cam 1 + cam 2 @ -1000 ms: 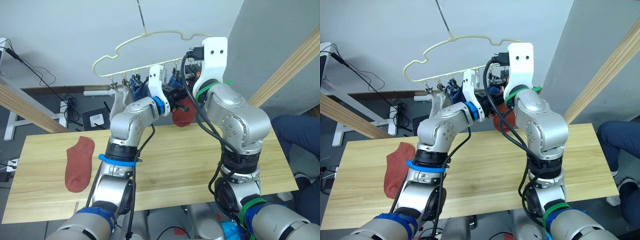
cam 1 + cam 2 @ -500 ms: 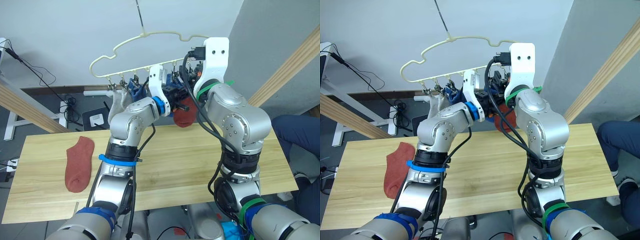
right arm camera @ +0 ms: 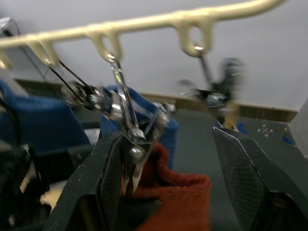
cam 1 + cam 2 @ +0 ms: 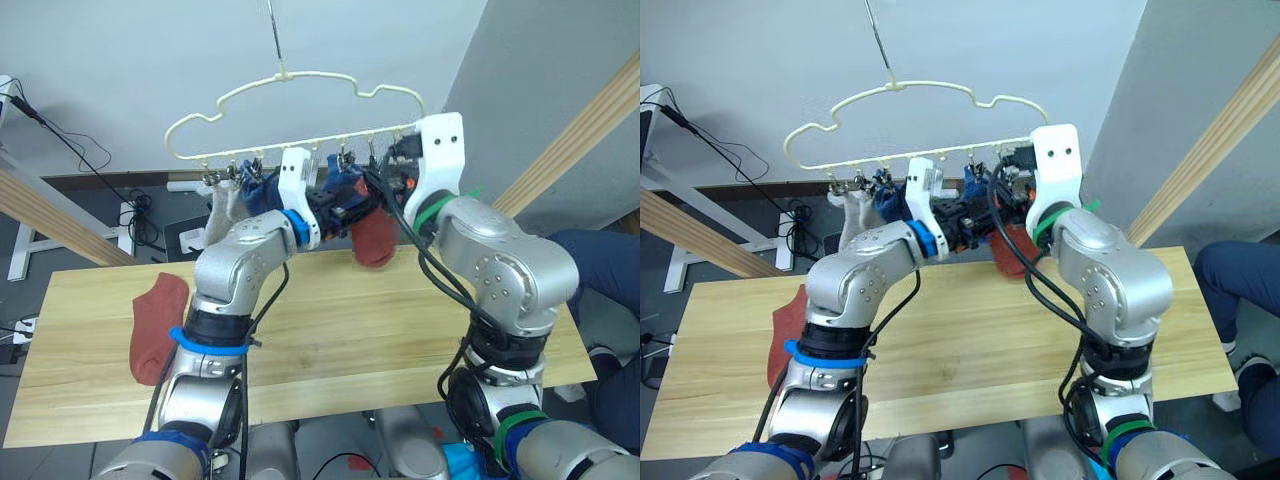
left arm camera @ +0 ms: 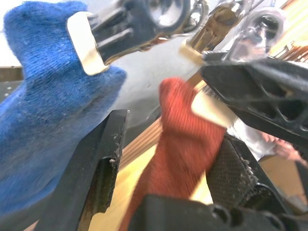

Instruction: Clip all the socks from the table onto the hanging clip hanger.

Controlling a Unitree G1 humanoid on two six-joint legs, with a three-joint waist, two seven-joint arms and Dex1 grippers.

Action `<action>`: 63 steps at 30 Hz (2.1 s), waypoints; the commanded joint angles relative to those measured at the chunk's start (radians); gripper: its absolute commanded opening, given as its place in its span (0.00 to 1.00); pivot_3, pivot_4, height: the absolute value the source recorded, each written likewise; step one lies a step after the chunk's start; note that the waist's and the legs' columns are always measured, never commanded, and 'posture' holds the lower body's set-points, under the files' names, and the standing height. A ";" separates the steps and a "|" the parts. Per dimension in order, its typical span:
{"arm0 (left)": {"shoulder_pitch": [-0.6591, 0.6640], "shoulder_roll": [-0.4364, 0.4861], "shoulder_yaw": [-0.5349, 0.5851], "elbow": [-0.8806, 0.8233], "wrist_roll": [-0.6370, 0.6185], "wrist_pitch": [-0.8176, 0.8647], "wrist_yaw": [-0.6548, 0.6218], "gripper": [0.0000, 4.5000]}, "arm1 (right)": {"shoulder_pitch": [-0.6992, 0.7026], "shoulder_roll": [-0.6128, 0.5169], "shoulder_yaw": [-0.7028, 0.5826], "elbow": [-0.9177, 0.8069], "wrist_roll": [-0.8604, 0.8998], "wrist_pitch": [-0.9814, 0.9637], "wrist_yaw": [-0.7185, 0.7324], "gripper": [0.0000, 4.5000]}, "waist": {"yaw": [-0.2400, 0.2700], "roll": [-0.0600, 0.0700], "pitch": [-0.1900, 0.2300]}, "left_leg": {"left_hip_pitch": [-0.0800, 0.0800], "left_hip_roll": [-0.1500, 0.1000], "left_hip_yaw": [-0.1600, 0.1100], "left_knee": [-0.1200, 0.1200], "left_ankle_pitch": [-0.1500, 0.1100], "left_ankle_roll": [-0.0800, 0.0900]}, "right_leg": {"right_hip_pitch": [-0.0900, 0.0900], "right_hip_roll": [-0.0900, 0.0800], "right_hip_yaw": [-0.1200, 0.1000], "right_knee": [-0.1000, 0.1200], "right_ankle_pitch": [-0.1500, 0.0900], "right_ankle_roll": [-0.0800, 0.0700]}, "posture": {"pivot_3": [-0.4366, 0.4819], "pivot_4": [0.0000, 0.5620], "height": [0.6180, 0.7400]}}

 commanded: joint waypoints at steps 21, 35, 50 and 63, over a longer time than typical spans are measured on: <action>0.645 0.083 0.131 -0.426 0.085 -0.412 0.055 0.62 | 0.701 -0.310 0.043 -0.241 0.087 -0.431 0.277 0.65 | -0.001 -0.001 -0.021 | -0.001 -0.001 0.001 0.000 0.000 0.000 | -0.001 0.000 0.001 0.000 -0.002 0.003 | 0.24 0.45 1.00; 1.083 0.006 0.301 -0.402 0.151 -0.615 0.144 0.62 | 1.034 -0.358 0.077 -0.049 -0.002 -0.819 0.344 0.65 | 0.004 -0.009 -0.081 | 0.014 -0.001 0.002 0.001 0.001 0.003 | 0.014 -0.001 0.002 -0.002 -0.008 0.000 | 0.32 0.36 1.00; 1.155 -0.027 0.256 -0.372 0.196 -0.722 0.142 0.62 | 1.084 -0.355 0.070 -0.034 -0.010 -0.864 0.339 0.65 | 0.003 -0.011 -0.109 | 0.016 0.001 0.004 -0.002 0.001 0.003 | 0.014 0.001 0.002 -0.002 -0.007 -0.001 | 0.32 0.35 1.00; 1.174 -0.034 0.226 -0.359 0.219 -0.755 0.144 0.62 | 1.112 -0.351 0.071 -0.059 -0.011 -0.863 0.331 0.65 | 0.001 -0.008 -0.123 | 0.020 0.000 0.005 0.000 0.001 0.003 | 0.016 0.000 0.004 -0.001 -0.008 -0.004 | 0.31 0.36 1.00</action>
